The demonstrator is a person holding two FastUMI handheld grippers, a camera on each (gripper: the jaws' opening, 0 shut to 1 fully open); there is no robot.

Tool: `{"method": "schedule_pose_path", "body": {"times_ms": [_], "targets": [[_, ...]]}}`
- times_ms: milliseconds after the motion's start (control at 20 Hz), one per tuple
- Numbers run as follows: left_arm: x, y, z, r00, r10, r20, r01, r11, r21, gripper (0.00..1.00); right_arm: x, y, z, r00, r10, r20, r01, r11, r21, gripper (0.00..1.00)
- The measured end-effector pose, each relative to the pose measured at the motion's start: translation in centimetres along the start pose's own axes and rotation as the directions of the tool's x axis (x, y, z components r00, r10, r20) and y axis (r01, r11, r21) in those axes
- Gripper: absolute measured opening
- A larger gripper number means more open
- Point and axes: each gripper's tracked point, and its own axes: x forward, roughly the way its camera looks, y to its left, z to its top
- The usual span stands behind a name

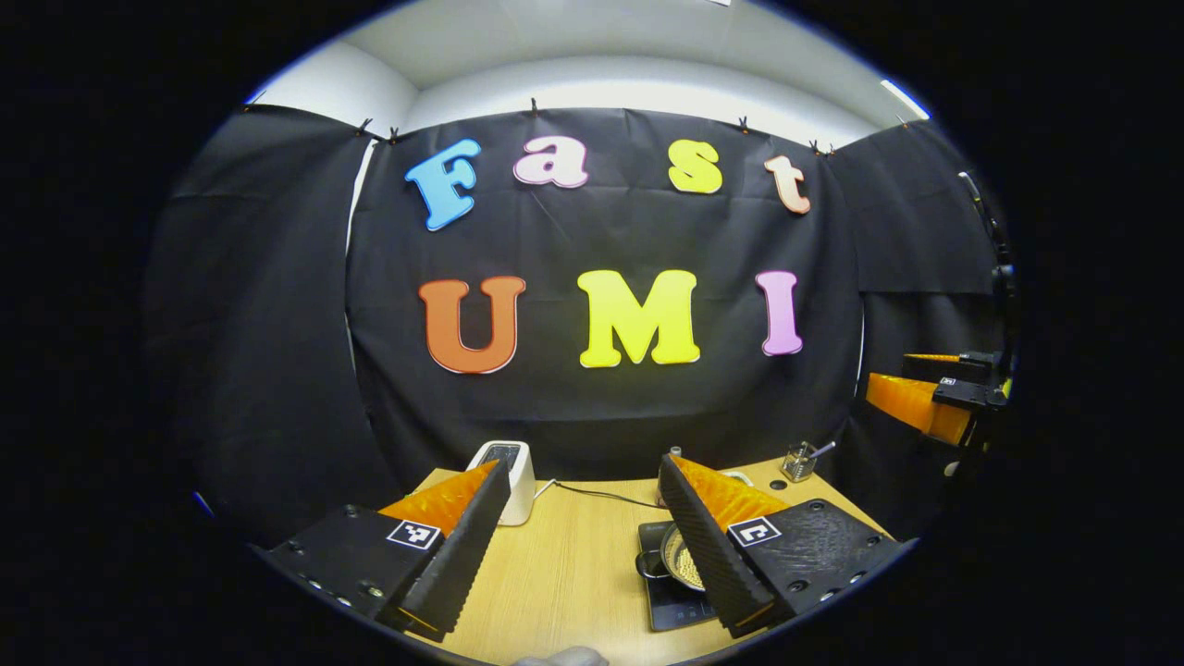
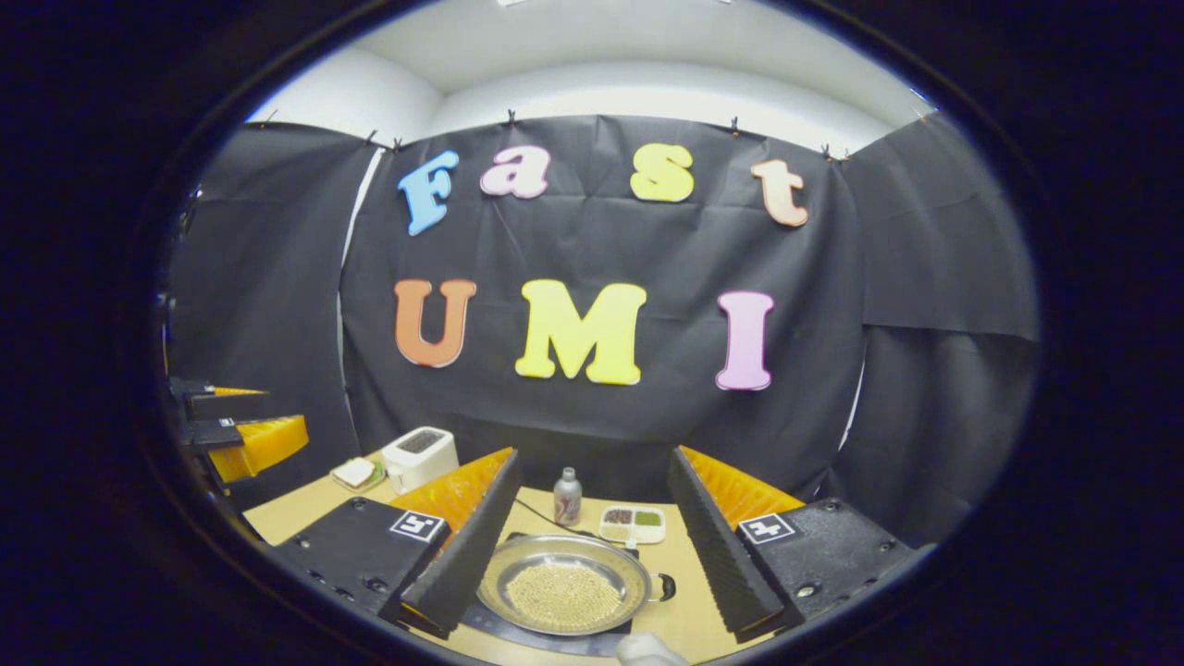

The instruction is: First push the handle of the pot to place it horizontally, then grasp the pot with both hands and set it on the induction cooktop.

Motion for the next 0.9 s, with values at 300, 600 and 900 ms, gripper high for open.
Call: {"method": "schedule_pose_path", "body": {"times_ms": [300, 600, 900], "targets": [[-3.6, 2.0, 2.6, 0.999, -0.026, 0.048, 0.026, 1.000, -0.012, 0.97, -5.5, -0.4, 3.3, 0.997, -0.049, 0.060, 0.045, 0.997, 0.067, 1.00], [-5.6, 3.9, 3.3, 0.998, -0.018, 0.068, 0.019, 1.000, -0.021, 0.97, -9.2, -3.4, 2.7, 0.991, -0.121, 0.053, 0.116, 0.990, 0.081, 1.00], [-8.4, 5.0, 2.0, 0.998, 0.038, 0.060, -0.037, 0.999, -0.016, 0.97, -10.6, -4.9, 1.0, 0.991, -0.126, 0.050, 0.122, 0.990, 0.065, 1.00]]}}
